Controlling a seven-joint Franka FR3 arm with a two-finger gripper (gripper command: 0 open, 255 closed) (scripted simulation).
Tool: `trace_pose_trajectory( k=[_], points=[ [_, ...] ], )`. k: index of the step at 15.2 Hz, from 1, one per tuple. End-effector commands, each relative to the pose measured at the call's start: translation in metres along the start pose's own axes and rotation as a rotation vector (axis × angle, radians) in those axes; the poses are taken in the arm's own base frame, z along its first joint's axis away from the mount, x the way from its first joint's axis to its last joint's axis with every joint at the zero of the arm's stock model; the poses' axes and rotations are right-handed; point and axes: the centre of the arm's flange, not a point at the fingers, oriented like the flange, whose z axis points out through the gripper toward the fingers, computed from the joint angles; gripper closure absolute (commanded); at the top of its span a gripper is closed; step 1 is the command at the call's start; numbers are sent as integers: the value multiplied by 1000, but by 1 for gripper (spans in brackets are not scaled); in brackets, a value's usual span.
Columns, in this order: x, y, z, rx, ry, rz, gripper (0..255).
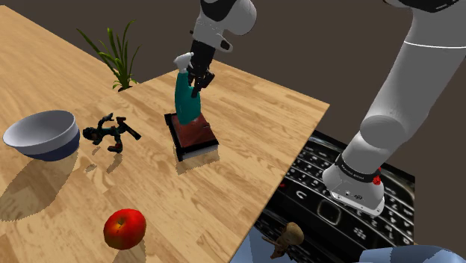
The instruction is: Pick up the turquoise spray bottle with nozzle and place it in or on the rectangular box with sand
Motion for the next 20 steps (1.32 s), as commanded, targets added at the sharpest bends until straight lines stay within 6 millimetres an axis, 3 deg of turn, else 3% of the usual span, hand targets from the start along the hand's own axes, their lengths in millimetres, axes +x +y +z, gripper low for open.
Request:
trace_pose_trajectory(
  k=[1,3,15,20],
  points=[
    [19,-21,-7,0,1,-1,255],
    [33,-38,-15,0,1,-1,255],
    [65,-38,41,0,1,-1,255],
    [65,-38,41,0,1,-1,255]
  ],
)
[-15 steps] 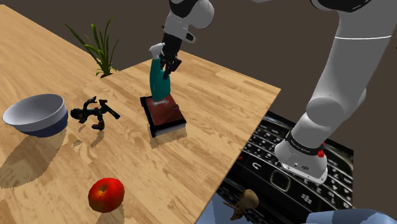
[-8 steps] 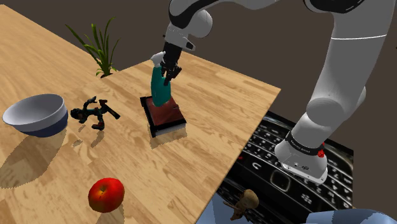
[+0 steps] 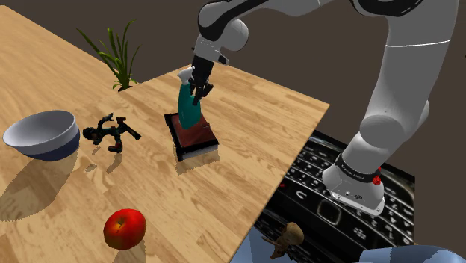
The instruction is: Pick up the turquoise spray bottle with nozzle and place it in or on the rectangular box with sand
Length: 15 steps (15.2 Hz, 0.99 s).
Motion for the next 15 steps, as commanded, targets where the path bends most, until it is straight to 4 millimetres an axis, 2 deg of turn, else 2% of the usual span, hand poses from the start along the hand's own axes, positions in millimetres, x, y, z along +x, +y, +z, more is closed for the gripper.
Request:
trace_pose_trajectory(
  k=[1,3,4,9,13,15],
  points=[
    [0,0,0,0,0,0,255],
    [0,0,0,0,0,0,255],
    [0,0,0,0,0,0,0],
    [0,0,0,0,0,0,0],
    [0,0,-50,0,0,0,0],
    [0,0,-50,0,0,0,0]
  ],
)
